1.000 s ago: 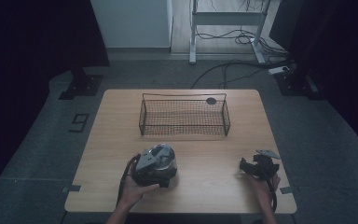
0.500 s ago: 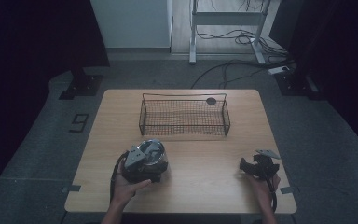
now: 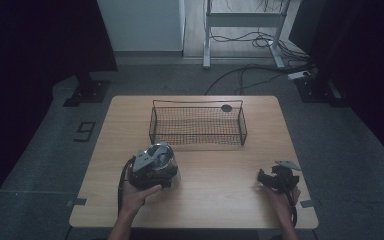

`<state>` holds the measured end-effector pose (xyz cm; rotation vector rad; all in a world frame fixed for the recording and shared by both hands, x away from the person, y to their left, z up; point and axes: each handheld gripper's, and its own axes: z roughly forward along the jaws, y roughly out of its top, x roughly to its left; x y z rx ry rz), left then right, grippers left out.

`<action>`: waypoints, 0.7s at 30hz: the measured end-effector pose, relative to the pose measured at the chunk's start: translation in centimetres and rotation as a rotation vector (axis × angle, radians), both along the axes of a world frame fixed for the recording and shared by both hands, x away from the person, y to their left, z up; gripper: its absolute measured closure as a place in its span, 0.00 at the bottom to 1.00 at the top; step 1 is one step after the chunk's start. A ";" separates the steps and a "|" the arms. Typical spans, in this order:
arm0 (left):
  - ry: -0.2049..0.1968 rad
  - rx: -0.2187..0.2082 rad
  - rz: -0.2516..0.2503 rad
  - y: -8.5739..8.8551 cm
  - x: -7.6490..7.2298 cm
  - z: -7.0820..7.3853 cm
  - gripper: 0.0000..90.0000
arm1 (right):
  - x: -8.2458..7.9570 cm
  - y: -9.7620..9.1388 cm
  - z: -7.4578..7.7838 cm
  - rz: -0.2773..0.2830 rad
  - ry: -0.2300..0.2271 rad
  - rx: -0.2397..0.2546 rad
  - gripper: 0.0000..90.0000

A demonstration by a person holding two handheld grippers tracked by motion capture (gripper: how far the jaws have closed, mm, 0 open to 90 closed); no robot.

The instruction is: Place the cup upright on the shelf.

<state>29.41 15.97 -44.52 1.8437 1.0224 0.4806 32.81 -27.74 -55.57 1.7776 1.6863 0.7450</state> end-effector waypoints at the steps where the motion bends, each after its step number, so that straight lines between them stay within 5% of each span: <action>1: -0.002 0.001 -0.003 0.0 0.0 0.1 0.04 | 0.0 0.0 0.0 0.000 0.000 0.000 0.10; 21: -0.033 -0.003 0.003 -0.2 1.3 2.9 0.04 | 0.0 0.0 0.0 0.000 0.000 0.000 0.10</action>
